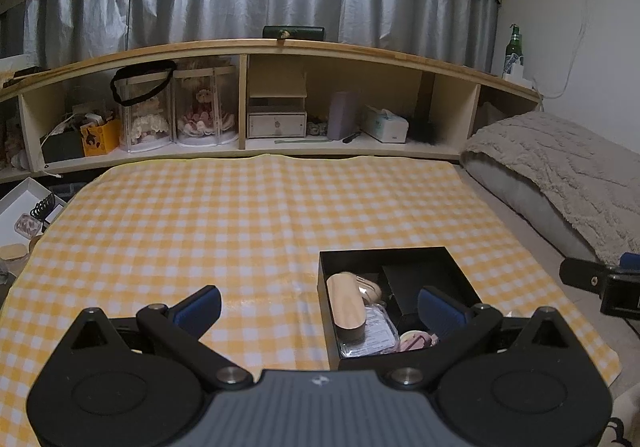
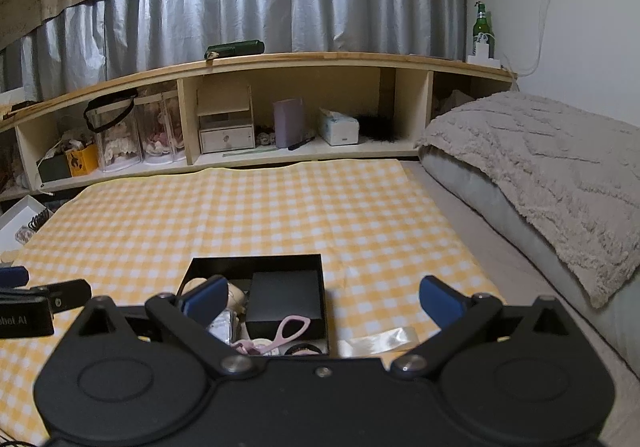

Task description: Organize rigid objects

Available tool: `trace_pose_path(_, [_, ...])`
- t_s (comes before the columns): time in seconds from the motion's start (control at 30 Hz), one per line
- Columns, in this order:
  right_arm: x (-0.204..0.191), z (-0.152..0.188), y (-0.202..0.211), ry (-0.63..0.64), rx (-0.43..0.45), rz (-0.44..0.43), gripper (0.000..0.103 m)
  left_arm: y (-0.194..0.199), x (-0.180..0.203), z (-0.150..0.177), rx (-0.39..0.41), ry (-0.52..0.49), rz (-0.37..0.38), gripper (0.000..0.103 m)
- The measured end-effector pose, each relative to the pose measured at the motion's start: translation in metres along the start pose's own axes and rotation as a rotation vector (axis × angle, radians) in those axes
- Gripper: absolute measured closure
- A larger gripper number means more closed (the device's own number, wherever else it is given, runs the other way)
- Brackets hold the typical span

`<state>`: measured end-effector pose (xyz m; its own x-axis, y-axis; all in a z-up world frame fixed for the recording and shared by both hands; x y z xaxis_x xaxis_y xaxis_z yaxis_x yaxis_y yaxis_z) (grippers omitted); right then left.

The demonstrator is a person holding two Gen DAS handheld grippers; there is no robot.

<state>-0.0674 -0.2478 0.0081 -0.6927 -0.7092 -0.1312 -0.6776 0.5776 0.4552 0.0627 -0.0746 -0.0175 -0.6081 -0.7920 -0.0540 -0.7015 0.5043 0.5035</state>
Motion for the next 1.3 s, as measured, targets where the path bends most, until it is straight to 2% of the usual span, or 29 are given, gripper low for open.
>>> trace_pose_path(1.3, [-0.0026, 0.0037, -0.0033, 0.019, -0.015, -0.002, 0.0, 0.0008, -0.0037, -0.0012, 0.002, 0.008, 0.009, 0.0])
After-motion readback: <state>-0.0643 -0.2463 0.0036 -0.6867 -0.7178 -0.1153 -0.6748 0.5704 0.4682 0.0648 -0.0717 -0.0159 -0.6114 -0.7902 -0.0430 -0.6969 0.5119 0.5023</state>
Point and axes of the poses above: each gripper's, at about its wrist camera, not at the fingertips, and y roughly against the way its jaws point, x to its right, z to its underside, the point moved 7 cm from there along -y, roughly the way its jaws point, and after that the axes turned 8 degrees about -y, right-handed, at the moved point
